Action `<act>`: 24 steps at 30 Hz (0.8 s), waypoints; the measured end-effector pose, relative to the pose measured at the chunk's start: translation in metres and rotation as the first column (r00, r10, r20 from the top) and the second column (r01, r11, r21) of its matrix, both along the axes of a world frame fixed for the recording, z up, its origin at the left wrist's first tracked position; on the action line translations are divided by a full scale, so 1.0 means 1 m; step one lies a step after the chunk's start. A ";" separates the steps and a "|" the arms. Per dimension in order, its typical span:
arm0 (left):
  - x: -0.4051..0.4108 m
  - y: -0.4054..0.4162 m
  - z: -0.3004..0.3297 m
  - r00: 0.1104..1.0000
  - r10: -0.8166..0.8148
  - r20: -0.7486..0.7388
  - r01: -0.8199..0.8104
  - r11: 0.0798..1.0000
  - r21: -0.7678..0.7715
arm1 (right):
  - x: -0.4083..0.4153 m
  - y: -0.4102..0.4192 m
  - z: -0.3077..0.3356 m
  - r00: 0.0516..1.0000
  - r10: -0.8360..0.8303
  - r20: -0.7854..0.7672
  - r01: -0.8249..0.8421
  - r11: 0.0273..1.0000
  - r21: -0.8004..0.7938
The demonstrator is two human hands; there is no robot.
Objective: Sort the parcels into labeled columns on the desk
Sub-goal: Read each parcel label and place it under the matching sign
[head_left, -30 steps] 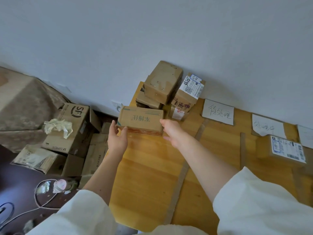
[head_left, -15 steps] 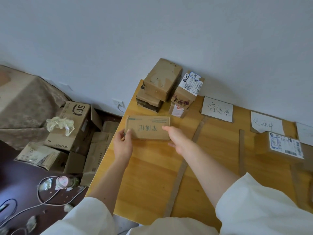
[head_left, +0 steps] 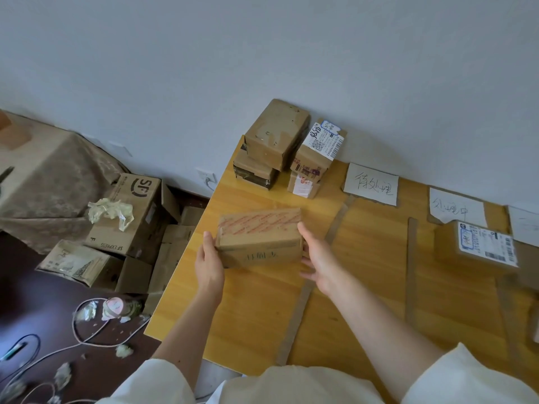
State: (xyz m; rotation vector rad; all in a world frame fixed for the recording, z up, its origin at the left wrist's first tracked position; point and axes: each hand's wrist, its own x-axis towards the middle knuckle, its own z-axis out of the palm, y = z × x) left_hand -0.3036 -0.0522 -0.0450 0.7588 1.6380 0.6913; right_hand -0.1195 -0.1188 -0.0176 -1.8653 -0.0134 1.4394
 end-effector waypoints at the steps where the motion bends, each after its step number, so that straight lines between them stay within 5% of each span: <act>1: 0.000 -0.003 0.000 1.000 0.003 0.013 -0.003 1.000 -0.006 | 0.001 -0.004 0.001 1.000 -0.006 -0.014 0.006 1.000 0.006; 7: 0.008 -0.015 0.007 0.994 0.046 0.102 -0.043 0.999 -0.029 | 0.012 -0.027 0.009 0.990 -0.035 -0.136 0.055 0.987 0.148; 11: 0.012 -0.016 0.012 0.996 0.029 0.085 -0.028 1.000 -0.011 | 0.024 -0.042 0.016 0.982 0.138 -0.129 -0.104 0.965 0.243; 18: 0.030 -0.015 0.018 0.990 -0.102 0.100 0.112 0.989 -0.097 | 0.026 -0.052 0.024 0.932 0.176 0.318 -0.288 0.891 0.352; 24: 0.049 -0.023 0.042 0.931 -0.205 0.301 0.273 0.940 -0.203 | 0.028 -0.053 0.022 0.887 0.164 0.432 -0.346 0.856 0.384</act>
